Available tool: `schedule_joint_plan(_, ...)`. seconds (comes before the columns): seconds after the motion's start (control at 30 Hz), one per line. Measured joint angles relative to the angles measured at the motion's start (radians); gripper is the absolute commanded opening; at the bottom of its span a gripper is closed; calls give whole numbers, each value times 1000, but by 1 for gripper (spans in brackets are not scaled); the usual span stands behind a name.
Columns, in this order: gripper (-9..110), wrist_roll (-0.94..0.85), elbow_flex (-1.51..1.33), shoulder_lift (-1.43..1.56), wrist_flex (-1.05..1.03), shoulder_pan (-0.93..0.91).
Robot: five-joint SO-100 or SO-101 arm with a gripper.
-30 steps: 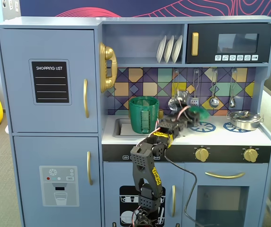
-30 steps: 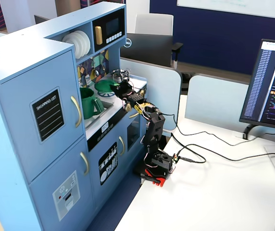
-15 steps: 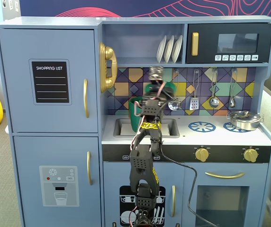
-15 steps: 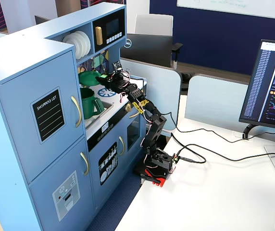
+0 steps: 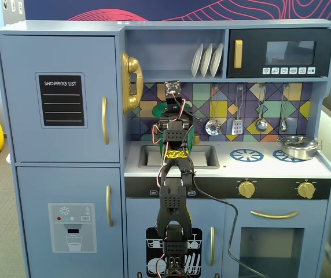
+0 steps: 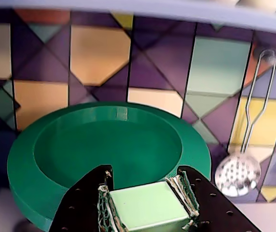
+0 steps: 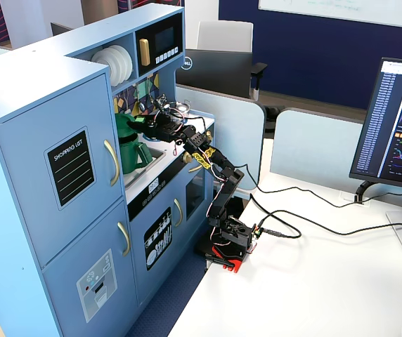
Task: Pick up the lid from the counter and put it on the green recipient
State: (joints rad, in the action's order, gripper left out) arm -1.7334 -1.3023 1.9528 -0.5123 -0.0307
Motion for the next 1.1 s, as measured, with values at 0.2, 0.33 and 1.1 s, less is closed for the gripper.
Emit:
schedule_joint_plan(0.2, 0, 0, -40, 0, 14, -5)
schedule_joint_plan(0.33, 0, 20, -41, 0, 14, -28)
schedule_joint_plan(1.1, 0, 84, -126, 5, 14, -43)
